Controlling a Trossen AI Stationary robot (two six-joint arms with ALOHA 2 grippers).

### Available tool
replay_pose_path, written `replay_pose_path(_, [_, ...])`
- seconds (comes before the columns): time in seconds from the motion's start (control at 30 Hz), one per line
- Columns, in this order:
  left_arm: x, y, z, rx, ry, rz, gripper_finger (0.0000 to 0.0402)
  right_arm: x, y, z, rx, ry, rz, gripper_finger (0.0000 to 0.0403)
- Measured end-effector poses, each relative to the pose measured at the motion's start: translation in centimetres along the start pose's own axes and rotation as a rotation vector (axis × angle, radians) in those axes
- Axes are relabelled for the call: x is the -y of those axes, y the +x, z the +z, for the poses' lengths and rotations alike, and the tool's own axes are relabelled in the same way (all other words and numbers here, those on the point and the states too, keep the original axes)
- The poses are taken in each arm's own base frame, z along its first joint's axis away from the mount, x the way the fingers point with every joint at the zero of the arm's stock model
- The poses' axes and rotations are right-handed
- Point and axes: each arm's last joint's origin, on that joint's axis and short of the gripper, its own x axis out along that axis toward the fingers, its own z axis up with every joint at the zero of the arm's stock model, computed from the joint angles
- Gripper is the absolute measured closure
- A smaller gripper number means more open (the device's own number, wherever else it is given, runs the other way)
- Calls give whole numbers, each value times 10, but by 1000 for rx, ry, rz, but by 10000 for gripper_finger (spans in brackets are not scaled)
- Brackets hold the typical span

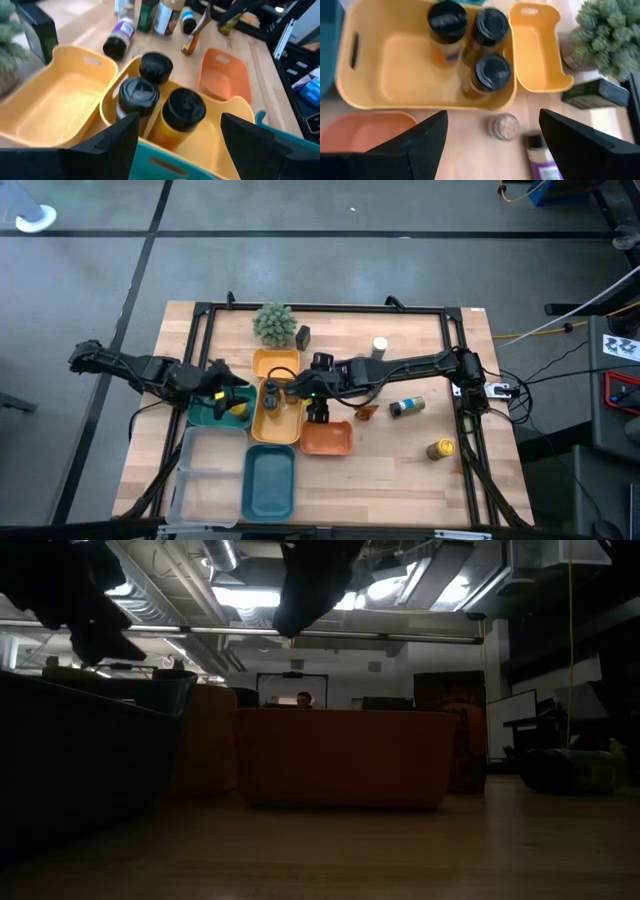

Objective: Sort spices by type
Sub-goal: Put the orange seasoning pack into the bottom transparent bin

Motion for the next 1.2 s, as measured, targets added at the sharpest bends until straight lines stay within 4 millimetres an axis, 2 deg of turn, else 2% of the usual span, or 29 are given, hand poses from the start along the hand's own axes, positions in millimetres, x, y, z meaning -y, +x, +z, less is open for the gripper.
replay_pose_path(0.23, [2, 0, 7, 80, 77, 6, 139, 5, -14, 0, -65, -11, -32, 91])
replay_pose_path(0.6, [3, -1, 11, 126, 117, 19, 139, 12, -34, 13, -7, 5, -107, 91])
replay_pose_path(0.93, [3, -1, 11, 125, 135, 23, 139, 19, -64, 7, -141, 4, -54, 91])
replay_pose_path(1.07, [3, 0, 10, 122, 134, 24, 139, 22, -76, -2, -244, 30, -68, 91])
replay_pose_path(1.2, [3, 0, 10, 117, 117, 25, 139, 23, -78, -13, -353, 101, -96, 91])
